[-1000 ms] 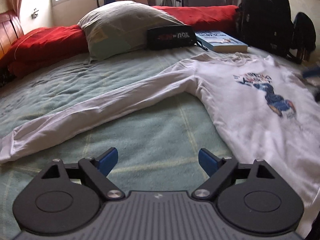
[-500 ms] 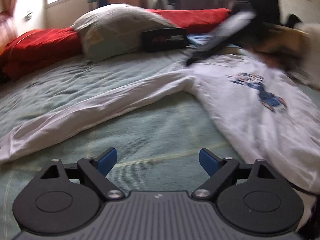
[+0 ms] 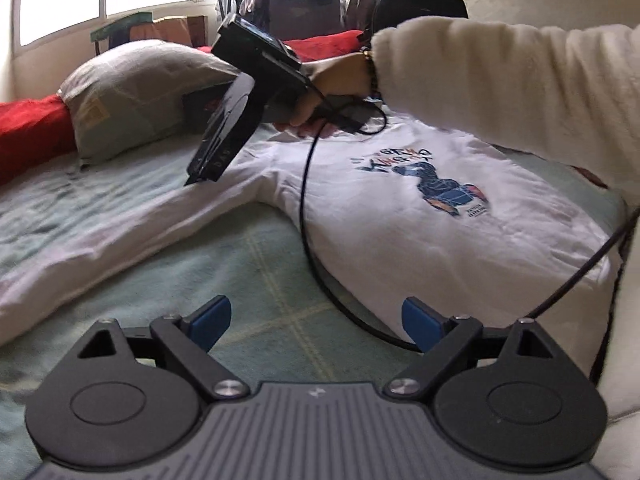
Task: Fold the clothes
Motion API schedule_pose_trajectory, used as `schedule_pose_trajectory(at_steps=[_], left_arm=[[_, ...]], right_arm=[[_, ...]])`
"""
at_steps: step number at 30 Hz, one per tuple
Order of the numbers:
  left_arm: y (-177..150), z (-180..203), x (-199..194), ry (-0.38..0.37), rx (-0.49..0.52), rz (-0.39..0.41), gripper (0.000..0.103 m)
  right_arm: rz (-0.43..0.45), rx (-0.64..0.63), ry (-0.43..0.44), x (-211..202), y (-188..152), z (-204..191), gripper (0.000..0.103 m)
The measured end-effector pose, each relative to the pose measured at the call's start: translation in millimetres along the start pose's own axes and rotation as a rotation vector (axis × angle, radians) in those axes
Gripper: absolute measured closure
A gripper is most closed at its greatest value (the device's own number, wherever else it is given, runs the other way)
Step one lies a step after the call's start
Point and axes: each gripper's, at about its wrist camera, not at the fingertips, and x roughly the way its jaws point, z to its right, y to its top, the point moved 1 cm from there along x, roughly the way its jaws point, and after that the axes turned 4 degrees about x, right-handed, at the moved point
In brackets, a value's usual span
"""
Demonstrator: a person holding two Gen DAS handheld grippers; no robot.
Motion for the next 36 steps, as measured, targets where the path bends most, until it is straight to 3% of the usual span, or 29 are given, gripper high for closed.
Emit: schedule_pose_trajectory(at_steps=[7, 9, 11, 14, 19, 24, 29, 33, 36], left_arm=[[-7, -3, 7, -0.031, -0.021, -0.003, 0.011], [-7, -3, 10, -0.037, -0.023, -0.002, 0.011], [-8, -3, 11, -0.035, -0.021, -0.003, 0.011], [-8, -3, 13, -0.035, -0.02, 0.0, 0.011], [-8, -6, 7, -0.034, -0.031, 0.023, 0.011], [-8, -9, 1, -0.021, -0.04, 0.03, 0.01], [-10, -10, -9, -0.014, -0.036, 0.037, 0.01], [-14, -12, -23, -0.035, -0.047, 0.053, 0.009], [-18, -12, -31, -0.06, -0.058, 0.067, 0.008]], right_arm=[[-0.005, 0.024, 0.089, 7, -9, 8, 0.061], [-0.004, 0.014, 0.097, 5, -9, 5, 0.071], [-0.004, -0.021, 0.094, 4, -8, -2, 0.099], [0.023, -0.06, 0.04, 1, -3, -8, 0.101], [0.11, 0.109, -0.064, 0, 14, 23, 0.101], [0.093, 0.208, -0.128, 12, 16, 37, 0.101], [0.128, 0.203, -0.053, -2, 28, 28, 0.092], [0.167, 0.166, 0.071, -5, 50, 1, 0.092], [0.149, 0.118, 0.125, 10, 63, -25, 0.092]])
